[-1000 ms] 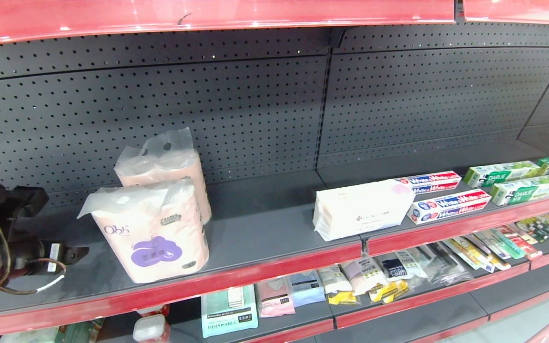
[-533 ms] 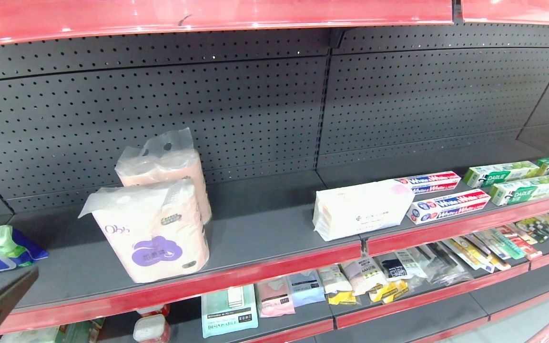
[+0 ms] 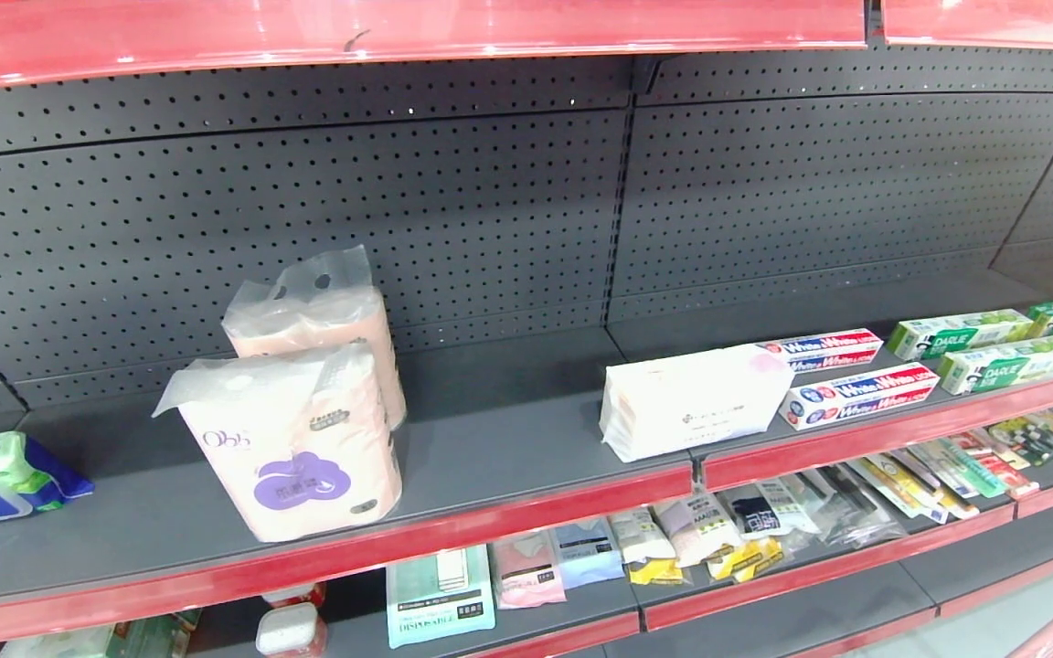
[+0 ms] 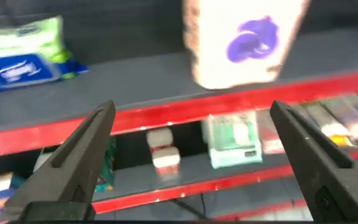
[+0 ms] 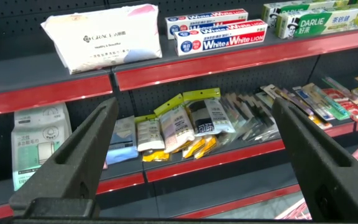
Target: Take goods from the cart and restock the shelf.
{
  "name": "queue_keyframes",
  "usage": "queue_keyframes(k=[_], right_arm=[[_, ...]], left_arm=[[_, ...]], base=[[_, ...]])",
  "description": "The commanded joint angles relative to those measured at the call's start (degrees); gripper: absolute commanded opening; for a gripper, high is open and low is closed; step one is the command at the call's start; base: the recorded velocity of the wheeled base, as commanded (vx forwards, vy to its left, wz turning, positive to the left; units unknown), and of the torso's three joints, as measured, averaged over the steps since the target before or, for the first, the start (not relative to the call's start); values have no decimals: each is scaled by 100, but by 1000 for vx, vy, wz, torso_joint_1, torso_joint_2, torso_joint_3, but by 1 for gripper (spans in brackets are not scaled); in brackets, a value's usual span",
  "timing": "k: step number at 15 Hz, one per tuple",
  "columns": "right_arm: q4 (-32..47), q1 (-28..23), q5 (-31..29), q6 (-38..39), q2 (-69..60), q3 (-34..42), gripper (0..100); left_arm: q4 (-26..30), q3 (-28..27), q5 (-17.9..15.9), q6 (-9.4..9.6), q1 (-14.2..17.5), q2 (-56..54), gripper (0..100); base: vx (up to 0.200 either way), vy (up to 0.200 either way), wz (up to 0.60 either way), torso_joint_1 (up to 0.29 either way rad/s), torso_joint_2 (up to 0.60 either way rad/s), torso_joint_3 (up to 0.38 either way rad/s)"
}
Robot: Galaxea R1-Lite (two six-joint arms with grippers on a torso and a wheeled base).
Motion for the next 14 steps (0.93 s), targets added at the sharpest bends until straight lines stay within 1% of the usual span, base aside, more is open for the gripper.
queue_keyframes(k=[1, 2, 3, 4, 5, 6, 7, 8, 10, 14], right_arm=[[-1, 2, 0, 2, 5, -9, 100], [-1, 2, 0, 2, 5, 0, 100], [-1, -7, 0, 2, 5, 0, 100], [-1, 2, 26, -68, 5, 0, 100], [-1, 2, 70, -138, 5, 0, 100], [-1, -7, 105, -182, 5, 0, 100], [-1, 2, 97, -165, 5, 0, 100], [-1, 2, 105, -165, 5, 0, 100], [-1, -7, 97, -156, 5, 0, 100], [-1, -7, 97, -156, 5, 0, 100]], left_arm=[[-71, 175, 380, -27, -2, -153, 100], [-229, 281, 855, 78, -2, -153, 100], [-510, 386, 899, 122, -2, -153, 100], [-703, 465, 793, 236, -2, -153, 100], [-695, 465, 714, 342, -2, -153, 100], [-695, 465, 574, 465, -2, -153, 100], [-695, 465, 477, 535, -2, -153, 100], [-695, 465, 407, 579, -2, -153, 100], [-695, 465, 407, 579, -2, -153, 100], [-695, 465, 407, 553, -2, -153, 100]], base=[[0, 0, 0, 0, 0, 0], [0, 0, 0, 0, 0, 0], [0, 0, 0, 0, 0, 0], [0, 0, 0, 0, 0, 0], [0, 0, 0, 0, 0, 0], [0, 0, 600, 7, 7, -7], [0, 0, 600, 2, 2, 2], [0, 0, 600, 2, 2, -2], [0, 0, 600, 5, 2, 2], [0, 0, 0, 0, 0, 0]])
